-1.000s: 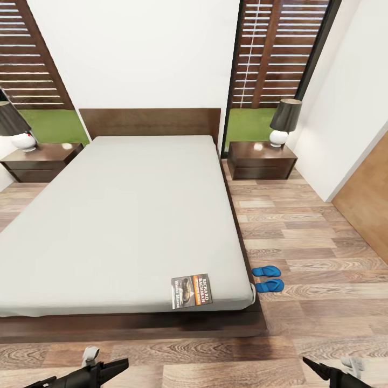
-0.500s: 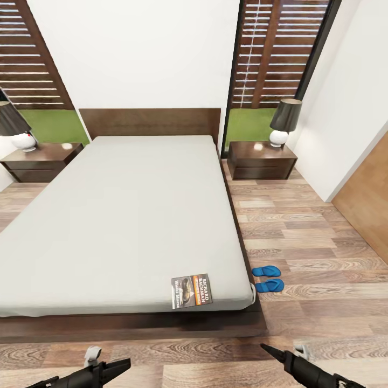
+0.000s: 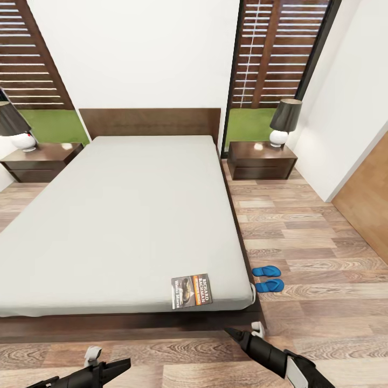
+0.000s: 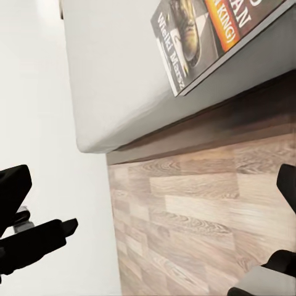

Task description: In the bedroom, move the book from the bed onto either nightstand, and place the two sandals side by side next to the bed.

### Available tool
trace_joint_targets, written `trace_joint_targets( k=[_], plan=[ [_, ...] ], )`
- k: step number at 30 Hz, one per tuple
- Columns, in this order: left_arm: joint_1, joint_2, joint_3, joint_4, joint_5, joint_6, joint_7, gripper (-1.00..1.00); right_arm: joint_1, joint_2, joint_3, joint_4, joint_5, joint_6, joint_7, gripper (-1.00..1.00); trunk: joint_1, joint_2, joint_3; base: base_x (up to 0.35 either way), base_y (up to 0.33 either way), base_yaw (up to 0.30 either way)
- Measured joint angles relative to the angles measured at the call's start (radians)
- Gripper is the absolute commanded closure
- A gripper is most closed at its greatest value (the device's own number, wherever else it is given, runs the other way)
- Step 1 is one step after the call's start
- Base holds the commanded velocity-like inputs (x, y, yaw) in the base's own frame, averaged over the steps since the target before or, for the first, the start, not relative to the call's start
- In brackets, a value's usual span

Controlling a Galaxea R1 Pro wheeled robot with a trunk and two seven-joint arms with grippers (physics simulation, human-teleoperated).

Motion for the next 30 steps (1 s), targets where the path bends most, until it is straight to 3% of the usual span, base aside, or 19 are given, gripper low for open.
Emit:
trace_joint_targets(
  k=[21, 30],
  plan=[
    [0.001, 0.000, -0.001, 0.000, 0.000, 0.000, 0.000, -1.00, 0.000, 0.005, 0.002, -0.041, 0.000, 0.001, 0.001, -1.00, 0.000, 0.000, 0.000, 0.000, 0.000, 0.000],
    [0.001, -0.006, -0.001, 0.000, 0.000, 0.000, 0.000, -1.00, 0.000, 0.007, 0.115, -0.095, 0.000, 0.002, 0.006, -1.00, 0.000, 0.000, 0.000, 0.000, 0.000, 0.000]
  ],
)
